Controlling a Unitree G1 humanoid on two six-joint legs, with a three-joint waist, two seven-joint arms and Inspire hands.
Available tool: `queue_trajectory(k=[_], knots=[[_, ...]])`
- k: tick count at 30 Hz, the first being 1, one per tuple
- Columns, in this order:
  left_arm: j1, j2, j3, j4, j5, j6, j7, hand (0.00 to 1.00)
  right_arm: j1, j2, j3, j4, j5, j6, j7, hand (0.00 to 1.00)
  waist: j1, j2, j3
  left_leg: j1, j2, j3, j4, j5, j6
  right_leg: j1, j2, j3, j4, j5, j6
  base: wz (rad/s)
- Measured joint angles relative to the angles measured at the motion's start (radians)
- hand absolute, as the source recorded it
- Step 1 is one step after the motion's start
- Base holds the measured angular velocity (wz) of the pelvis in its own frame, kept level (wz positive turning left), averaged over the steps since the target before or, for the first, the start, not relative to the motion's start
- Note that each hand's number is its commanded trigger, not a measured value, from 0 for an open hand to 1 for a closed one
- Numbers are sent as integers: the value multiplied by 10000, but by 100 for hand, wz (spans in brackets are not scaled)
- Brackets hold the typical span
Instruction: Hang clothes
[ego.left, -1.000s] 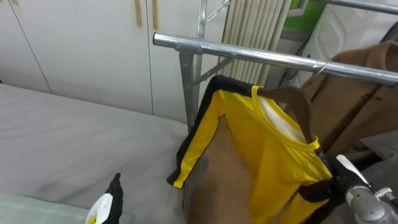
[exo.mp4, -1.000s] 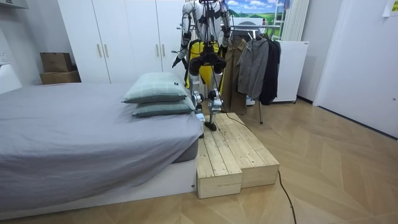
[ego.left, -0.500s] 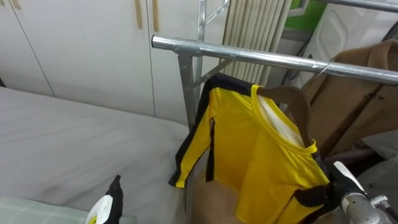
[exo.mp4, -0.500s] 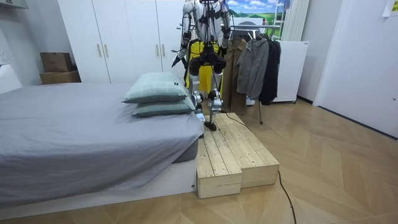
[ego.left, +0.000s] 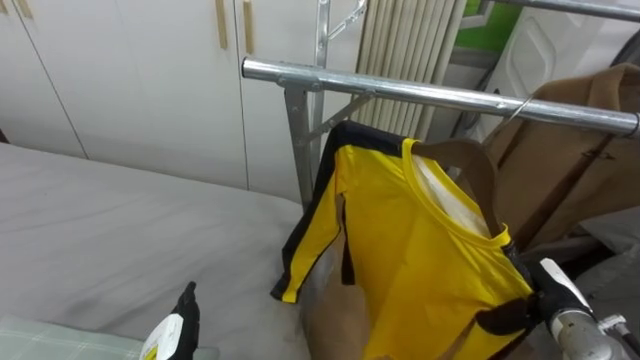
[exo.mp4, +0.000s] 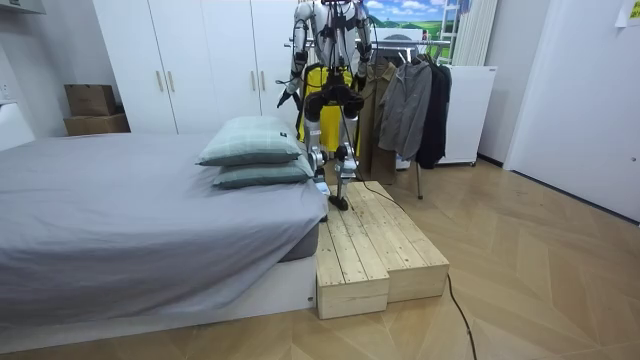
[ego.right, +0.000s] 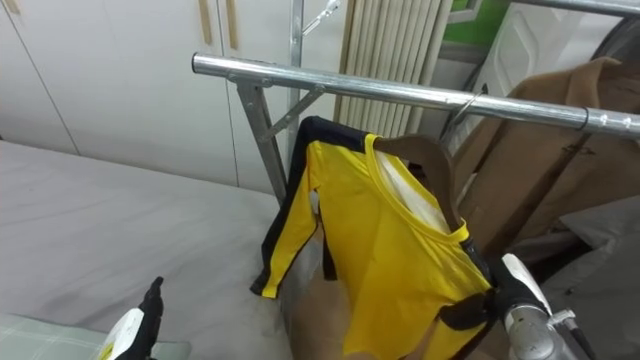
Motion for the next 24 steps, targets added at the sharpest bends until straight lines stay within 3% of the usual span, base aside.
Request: queue_trajectory(k=[19, 24], knots=[[4, -53, -48, 16, 42, 3, -424, 0, 4, 7, -43, -939, -130, 7, -586, 0, -156, 6, -7, -6, 2, 290, 21, 1, 0, -87, 63, 253, 62, -3, 3, -4], [27, -50, -129, 253, 25, 45, -430, 0, 210, 44, -41, -1712, 77, 98, -762, 0, -176, 74, -54, -9, 3, 331, 19, 0, 0, -227, 94, 298, 183, -22, -10, -4]])
